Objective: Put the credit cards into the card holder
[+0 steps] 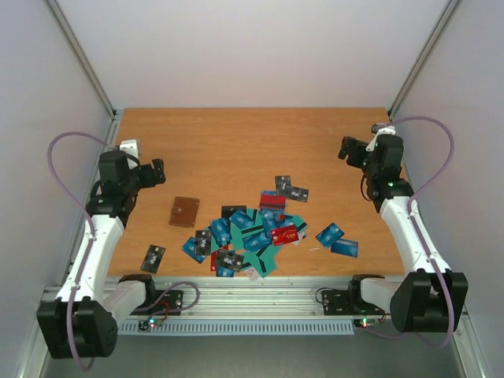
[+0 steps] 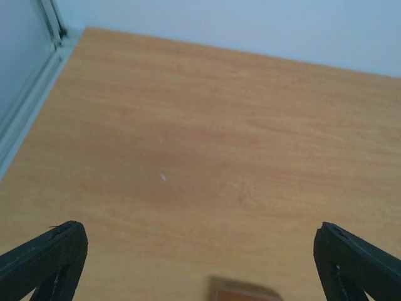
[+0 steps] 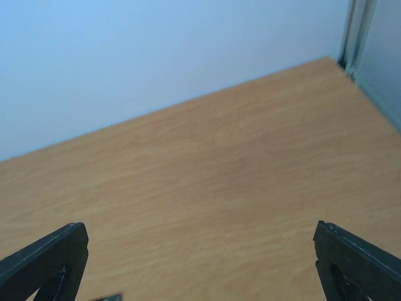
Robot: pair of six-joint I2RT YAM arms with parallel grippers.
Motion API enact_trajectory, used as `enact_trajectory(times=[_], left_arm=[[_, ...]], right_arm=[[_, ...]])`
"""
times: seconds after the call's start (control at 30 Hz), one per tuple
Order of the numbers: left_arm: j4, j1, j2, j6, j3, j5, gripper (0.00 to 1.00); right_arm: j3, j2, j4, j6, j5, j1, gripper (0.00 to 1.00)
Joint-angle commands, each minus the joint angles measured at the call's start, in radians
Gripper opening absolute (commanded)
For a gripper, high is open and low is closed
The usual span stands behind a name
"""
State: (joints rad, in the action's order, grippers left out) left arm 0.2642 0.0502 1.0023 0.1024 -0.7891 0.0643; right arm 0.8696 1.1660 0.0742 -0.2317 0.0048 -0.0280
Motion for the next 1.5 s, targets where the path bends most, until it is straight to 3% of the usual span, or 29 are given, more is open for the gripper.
enact_trajectory(times=[0.0, 0.13, 0.2, 0.43, 0.67, 1.0, 1.3, 1.47], left_arm=[[0.318, -0.001, -0.019, 0.054, -0.076, 0.058, 0.99], [0.441, -0.001, 0.003, 0.115, -0.09, 0.176, 0.99], [0.494, -0.001, 0.041, 0.141, -0.094, 0.211, 0.94], [0.588, -0.002, 0.275, 0.111, -0.161, 0.249, 0.75], [0.625, -0.001, 0.532, 0.011, -0.253, 0.306, 0.68], [0.547, -0.001, 0.738, -0.042, -0.292, 0.278, 0.58], [0.47, -0.001, 0.838, -0.028, -0.3, 0.296, 0.51], [0.439, -0.005, 0.861, -0.018, -0.279, 0.313, 0.42]], right_arm=[[0.113, 0.024, 0.337, 0.132, -0.138, 0.001, 0.99], [0.235, 0.091, 0.537, 0.148, -0.17, 0.004, 0.99], [0.279, 0.114, 0.617, 0.14, -0.197, 0.006, 0.99], [0.203, 0.043, 0.737, 0.162, -0.322, 0.018, 0.96], [0.128, -0.074, 0.828, 0.159, -0.356, 0.061, 0.96], [0.098, -0.187, 0.932, 0.138, -0.36, 0.062, 0.95], [0.097, -0.21, 0.954, 0.158, -0.376, 0.062, 0.95], [0.111, -0.206, 0.963, 0.15, -0.363, 0.063, 0.95]])
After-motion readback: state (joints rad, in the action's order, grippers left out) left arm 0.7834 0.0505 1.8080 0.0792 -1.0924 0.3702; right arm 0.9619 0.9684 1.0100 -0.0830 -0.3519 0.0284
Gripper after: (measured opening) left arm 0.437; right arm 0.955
